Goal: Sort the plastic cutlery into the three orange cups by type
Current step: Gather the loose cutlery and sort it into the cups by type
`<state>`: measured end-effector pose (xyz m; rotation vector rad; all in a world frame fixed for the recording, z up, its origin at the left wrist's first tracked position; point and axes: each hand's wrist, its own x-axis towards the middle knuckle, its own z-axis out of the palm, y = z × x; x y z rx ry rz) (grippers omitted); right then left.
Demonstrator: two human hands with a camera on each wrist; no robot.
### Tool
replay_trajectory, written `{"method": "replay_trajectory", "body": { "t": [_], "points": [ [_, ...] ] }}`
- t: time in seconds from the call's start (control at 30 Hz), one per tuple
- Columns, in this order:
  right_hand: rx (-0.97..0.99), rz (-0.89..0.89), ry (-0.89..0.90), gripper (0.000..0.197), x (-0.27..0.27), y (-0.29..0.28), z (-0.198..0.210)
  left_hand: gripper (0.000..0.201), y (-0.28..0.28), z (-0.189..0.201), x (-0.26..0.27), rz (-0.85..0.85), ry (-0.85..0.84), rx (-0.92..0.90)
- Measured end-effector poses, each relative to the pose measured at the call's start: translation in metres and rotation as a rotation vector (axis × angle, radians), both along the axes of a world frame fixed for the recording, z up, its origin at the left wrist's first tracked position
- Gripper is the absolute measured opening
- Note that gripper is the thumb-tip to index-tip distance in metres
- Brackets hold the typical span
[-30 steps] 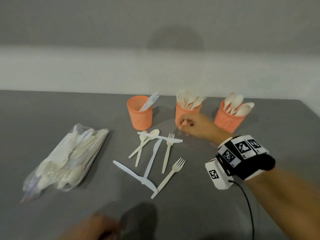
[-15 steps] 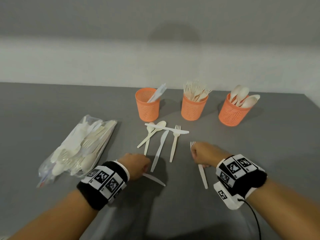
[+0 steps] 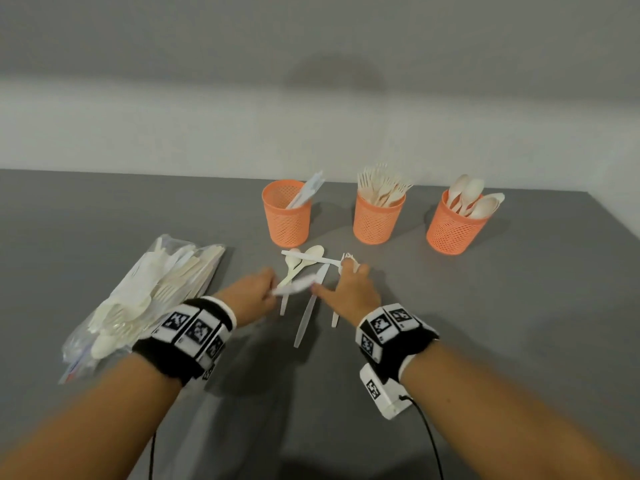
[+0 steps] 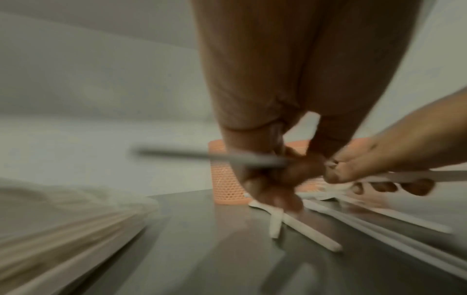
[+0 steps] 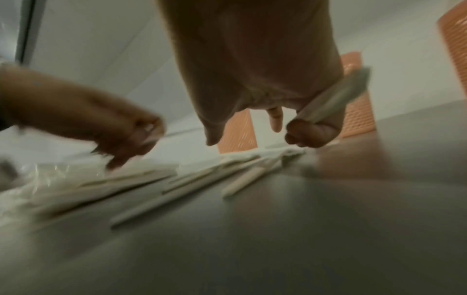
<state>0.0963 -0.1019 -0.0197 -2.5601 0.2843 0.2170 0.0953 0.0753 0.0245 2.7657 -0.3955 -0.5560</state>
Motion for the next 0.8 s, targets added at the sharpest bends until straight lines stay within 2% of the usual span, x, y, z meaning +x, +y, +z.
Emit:
{"method": "replay_trajectory", "body": {
  "t": [0.03,0.1,0.17,0.27,0.43,0.57,0.63,0.7,0.8],
  "points": [
    [-0.044,0.010,0.014,0.088,-0.002,0.003,-0.003,0.009,-0.003,0.000,0.010,0.042,-0.056,-0.047],
    [-0.105,0.026,0.042,0.090,-0.005,0.005,-0.005,0.029,-0.014,-0.006,0.029,0.068,-0.124,-0.047],
    [-0.107,0.034,0.046,0.082,-0.007,0.002,-0.007,0.038,-0.031,-0.014,0.045,0.052,-0.174,-0.008],
    [-0.022,0.051,0.072,0.070,-0.009,-0.008,-0.007,0.049,-0.055,-0.026,0.059,-0.005,-0.160,0.074],
    [-0.029,0.119,0.038,0.045,-0.013,-0.024,-0.009,0.034,-0.085,-0.042,0.064,-0.100,-0.225,0.264],
    [-0.075,0.127,0.036,0.054,-0.017,-0.023,-0.013,0.031,-0.098,-0.045,0.062,-0.114,-0.261,0.313],
    [-0.070,0.075,0.040,0.056,-0.013,-0.026,-0.011,0.030,-0.096,-0.040,0.061,-0.016,-0.258,0.277],
    [-0.052,0.022,0.065,0.062,-0.008,-0.034,-0.008,0.028,-0.087,-0.031,0.061,0.159,-0.242,0.188],
    [-0.008,-0.002,0.122,0.063,0.000,-0.046,-0.005,0.037,-0.066,-0.027,0.059,0.349,-0.177,0.085]
  ]
}}
